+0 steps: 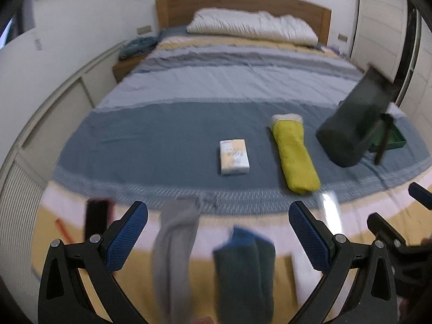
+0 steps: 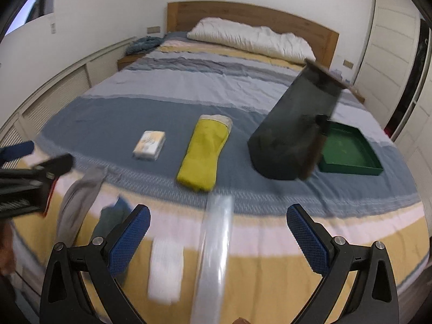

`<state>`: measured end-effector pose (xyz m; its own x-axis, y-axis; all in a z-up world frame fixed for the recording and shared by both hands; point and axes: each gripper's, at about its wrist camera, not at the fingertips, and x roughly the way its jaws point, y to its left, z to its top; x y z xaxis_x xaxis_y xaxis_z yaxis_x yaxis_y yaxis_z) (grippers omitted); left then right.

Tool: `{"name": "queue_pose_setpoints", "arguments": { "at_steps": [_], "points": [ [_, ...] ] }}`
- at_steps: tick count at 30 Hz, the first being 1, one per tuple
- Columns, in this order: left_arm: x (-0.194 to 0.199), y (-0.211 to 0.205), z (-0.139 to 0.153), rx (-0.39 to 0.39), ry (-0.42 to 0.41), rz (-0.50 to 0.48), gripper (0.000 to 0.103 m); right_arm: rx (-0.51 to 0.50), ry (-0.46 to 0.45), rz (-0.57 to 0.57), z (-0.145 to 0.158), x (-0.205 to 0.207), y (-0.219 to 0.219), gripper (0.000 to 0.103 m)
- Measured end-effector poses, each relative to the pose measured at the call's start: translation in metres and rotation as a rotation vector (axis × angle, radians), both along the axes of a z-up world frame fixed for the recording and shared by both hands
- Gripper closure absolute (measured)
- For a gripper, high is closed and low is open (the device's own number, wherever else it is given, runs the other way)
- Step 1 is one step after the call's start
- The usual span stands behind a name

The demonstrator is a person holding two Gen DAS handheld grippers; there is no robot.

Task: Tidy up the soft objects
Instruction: 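Close the left gripper on the soap box while the right gripper grasps the yellow towel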

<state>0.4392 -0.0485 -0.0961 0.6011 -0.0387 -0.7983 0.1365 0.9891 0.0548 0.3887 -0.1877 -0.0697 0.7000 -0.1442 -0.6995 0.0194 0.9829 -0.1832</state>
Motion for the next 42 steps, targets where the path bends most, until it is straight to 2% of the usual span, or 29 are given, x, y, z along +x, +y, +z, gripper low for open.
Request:
{"name": "queue_pose_setpoints", "arguments": {
  "at_steps": [5, 9, 12, 15, 22, 34, 37, 39, 40, 42],
  "points": [
    [0.076, -0.014, -0.053, 0.026, 0.095, 0.024, 0.001, 0.032, 0.076, -0.061, -0.044, 0.090, -0.015, 0.000],
    [0.120, -0.020, -0.091, 0.035, 0.183, 0.050, 0.001, 0.063, 0.125, -0.094, -0.074, 0.142, -0.025, 0.000],
    [0.139, -0.024, -0.109, 0.065, 0.201, 0.063, 0.001, 0.099, 0.158, -0.113, -0.097, 0.175, -0.033, 0.000],
    [0.153, -0.025, -0.121, 0.072, 0.225, 0.078, 0.001, 0.135, 0.184, -0.121, -0.117, 0.200, -0.036, 0.000],
    [0.168, -0.024, -0.137, 0.116, 0.266, 0.088, 0.001, 0.140, 0.219, -0.124, -0.157, 0.242, -0.034, 0.000],
    [0.175, -0.027, -0.146, 0.152, 0.286, 0.082, 0.001, 0.115, 0.256, -0.059, -0.190, 0.277, -0.026, 0.001],
    [0.175, -0.029, -0.147, 0.168, 0.285, 0.076, 0.001, 0.098, 0.248, -0.033, -0.192, 0.274, -0.024, 0.014],
    [0.171, -0.031, -0.145, 0.170, 0.276, 0.069, 0.003, 0.106, 0.247, -0.018, -0.190, 0.270, -0.021, 0.036],
    [0.169, -0.031, -0.144, 0.163, 0.275, 0.062, 0.007, 0.111, 0.246, 0.002, -0.190, 0.270, -0.019, 0.043],
    [0.170, -0.029, -0.143, 0.149, 0.274, 0.044, 0.017, 0.117, 0.248, 0.033, -0.188, 0.268, -0.016, 0.069]
  ]
}}
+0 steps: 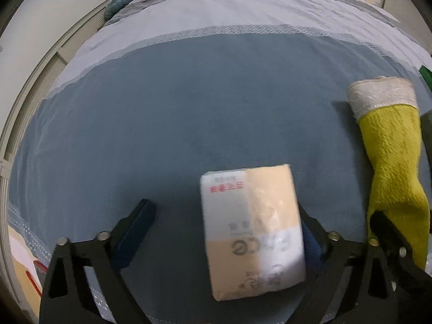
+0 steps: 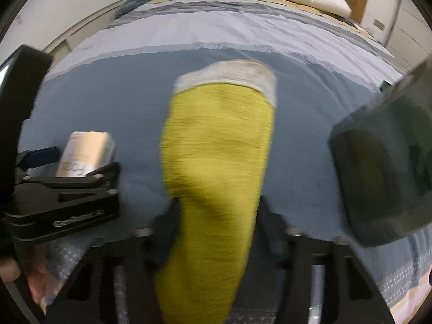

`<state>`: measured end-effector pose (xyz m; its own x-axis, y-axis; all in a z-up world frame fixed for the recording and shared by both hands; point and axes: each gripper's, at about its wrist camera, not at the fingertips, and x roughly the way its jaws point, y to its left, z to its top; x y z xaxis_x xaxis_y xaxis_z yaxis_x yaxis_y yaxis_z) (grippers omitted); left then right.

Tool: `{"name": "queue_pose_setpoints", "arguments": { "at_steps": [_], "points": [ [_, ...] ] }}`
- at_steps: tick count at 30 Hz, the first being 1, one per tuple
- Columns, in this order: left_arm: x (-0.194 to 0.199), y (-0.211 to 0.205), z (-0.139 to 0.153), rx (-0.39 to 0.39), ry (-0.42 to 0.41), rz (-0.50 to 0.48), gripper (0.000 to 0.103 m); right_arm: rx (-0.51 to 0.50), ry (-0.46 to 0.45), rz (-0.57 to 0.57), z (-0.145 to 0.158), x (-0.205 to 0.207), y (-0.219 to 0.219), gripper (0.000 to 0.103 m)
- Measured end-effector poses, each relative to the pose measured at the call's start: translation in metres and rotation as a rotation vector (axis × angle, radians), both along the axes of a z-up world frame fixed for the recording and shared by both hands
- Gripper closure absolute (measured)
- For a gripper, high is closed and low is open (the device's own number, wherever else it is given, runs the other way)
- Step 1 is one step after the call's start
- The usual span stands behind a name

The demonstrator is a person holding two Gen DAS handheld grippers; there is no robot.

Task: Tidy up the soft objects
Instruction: 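Close the left gripper on the soap box while the right gripper grasps the yellow towel, then lift the soap box and yellow towel and carry both toward the green tray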

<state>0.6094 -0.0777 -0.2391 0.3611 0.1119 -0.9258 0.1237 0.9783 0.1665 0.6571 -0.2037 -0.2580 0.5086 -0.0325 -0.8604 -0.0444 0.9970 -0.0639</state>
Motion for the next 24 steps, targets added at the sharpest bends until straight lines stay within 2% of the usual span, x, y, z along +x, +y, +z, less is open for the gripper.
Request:
{"name": "queue_pose_setpoints", "arguments": {
  "at_steps": [2, 4, 8, 12, 17, 24],
  "points": [
    [-0.005, -0.004, 0.004, -0.019, 0.002, -0.028, 0.038, 0.006, -0.004, 0.021, 0.004, -0.002, -0.001, 0.080],
    [-0.010, -0.007, 0.009, -0.044, -0.001, -0.050, 0.053, 0.019, -0.018, 0.035, 0.006, -0.003, -0.002, 0.083],
    [-0.019, -0.009, 0.013, -0.047, -0.027, -0.055, 0.054, 0.035, -0.040, 0.049, 0.010, -0.008, -0.007, 0.085],
    [-0.026, -0.003, 0.020, -0.082, -0.043, -0.051, 0.054, 0.025, -0.065, 0.052, 0.017, -0.016, -0.011, 0.085],
    [-0.035, -0.004, 0.030, -0.078, -0.062, -0.055, 0.054, 0.022, -0.087, 0.061, 0.027, -0.029, -0.007, 0.085],
    [-0.043, -0.005, 0.047, -0.076, -0.082, -0.026, 0.054, 0.026, -0.137, 0.072, 0.056, -0.056, -0.007, 0.085]
  ]
}}
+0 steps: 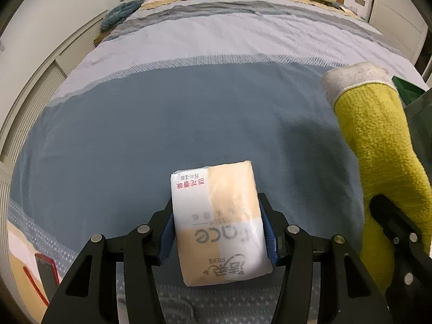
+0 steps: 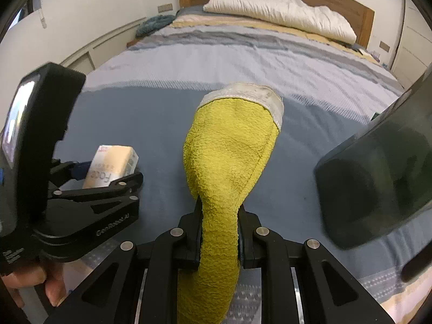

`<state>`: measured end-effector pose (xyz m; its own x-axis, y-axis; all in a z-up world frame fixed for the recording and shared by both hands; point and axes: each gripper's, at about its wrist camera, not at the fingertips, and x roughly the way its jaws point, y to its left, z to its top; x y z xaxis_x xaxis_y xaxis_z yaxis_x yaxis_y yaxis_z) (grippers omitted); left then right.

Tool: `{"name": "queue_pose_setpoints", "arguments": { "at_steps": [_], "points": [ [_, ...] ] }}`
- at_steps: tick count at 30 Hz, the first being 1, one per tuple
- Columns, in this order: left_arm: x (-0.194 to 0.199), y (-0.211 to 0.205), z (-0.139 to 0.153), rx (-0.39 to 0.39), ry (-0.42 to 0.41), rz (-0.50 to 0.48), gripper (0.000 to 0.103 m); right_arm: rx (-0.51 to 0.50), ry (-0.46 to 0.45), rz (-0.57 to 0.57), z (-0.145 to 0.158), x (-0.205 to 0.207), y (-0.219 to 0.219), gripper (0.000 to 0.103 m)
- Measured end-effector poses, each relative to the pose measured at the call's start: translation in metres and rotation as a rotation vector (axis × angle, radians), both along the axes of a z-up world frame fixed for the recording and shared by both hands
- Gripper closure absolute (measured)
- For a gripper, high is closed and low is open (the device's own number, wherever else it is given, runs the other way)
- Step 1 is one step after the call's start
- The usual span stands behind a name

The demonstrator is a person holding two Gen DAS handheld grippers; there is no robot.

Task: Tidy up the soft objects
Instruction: 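Lift the soap box and yellow towel and carry both toward the green tray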

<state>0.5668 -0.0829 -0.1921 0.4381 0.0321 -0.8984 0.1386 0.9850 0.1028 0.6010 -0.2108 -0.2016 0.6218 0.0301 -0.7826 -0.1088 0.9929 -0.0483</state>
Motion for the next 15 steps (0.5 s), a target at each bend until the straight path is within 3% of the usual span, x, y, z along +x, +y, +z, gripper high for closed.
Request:
{"name": "queue_pose_setpoints", "arguments": {
  "at_steps": [8, 15],
  "points": [
    [-0.018, -0.012, 0.031, 0.006, -0.041, 0.011, 0.054, 0.043, -0.045, -0.019, 0.034, -0.042, -0.026, 0.085],
    [-0.031, -0.027, 0.042, 0.056, -0.030, -0.005, 0.054, 0.072, -0.027, -0.002, 0.046, -0.079, -0.043, 0.085]
  ]
}}
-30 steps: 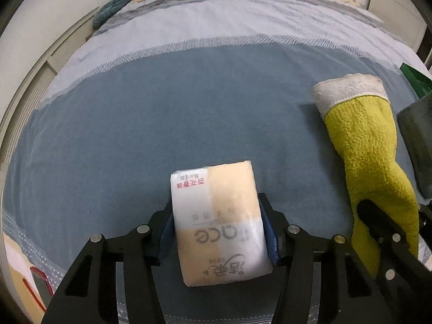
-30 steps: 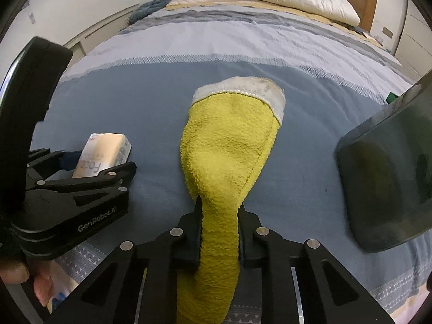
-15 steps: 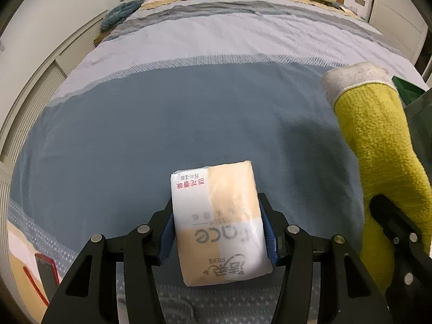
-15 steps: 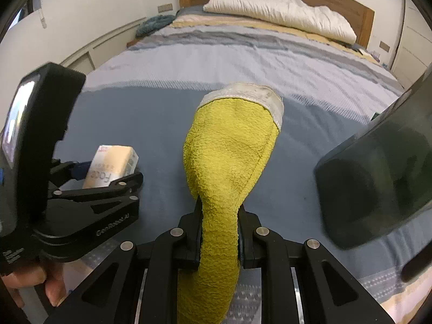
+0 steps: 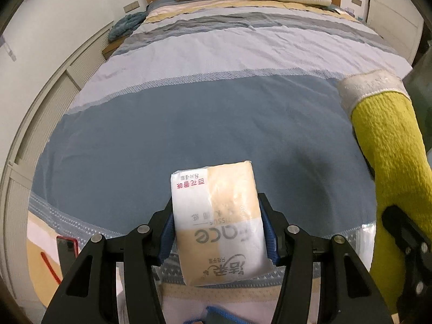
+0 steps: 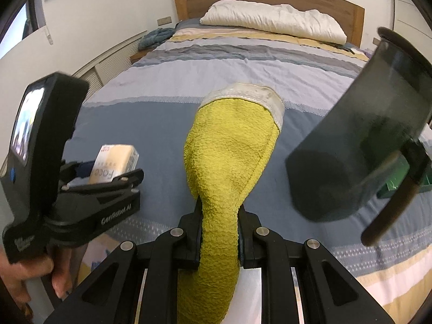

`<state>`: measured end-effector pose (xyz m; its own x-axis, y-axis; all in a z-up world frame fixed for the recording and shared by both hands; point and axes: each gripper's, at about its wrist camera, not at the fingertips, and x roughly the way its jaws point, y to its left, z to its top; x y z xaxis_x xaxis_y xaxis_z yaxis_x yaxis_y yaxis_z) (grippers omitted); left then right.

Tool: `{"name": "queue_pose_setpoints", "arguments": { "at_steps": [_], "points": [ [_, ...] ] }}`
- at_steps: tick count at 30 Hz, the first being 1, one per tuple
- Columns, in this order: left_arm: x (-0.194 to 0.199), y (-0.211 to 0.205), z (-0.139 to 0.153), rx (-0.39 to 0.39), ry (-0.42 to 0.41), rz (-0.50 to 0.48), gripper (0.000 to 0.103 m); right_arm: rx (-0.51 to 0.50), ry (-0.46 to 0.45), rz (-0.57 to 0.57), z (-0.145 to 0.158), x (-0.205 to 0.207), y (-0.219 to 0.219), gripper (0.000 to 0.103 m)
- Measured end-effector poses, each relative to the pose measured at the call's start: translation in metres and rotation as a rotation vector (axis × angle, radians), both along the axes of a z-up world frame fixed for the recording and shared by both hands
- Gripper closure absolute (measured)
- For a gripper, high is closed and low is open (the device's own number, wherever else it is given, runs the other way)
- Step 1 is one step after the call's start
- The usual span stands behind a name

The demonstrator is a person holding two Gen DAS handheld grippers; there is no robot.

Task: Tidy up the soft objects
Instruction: 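Lift the soap box and yellow towel and carry both toward the green tray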

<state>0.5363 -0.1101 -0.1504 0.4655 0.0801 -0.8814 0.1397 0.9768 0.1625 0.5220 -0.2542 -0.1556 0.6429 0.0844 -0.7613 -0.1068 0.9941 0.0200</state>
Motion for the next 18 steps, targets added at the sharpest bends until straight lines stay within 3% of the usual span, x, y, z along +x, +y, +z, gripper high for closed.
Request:
{"name": "queue_pose_setpoints", "arguments": {
  "at_steps": [8, 18],
  "points": [
    [-0.011, -0.018, 0.009, 0.032, 0.002, -0.025, 0.054, 0.051, 0.027, 0.021, 0.016, -0.030, -0.026, 0.085],
    [-0.056, -0.043, 0.026, 0.035, 0.026, -0.058, 0.054, 0.059, 0.026, 0.056, 0.038, -0.086, -0.063, 0.085]
  ]
}}
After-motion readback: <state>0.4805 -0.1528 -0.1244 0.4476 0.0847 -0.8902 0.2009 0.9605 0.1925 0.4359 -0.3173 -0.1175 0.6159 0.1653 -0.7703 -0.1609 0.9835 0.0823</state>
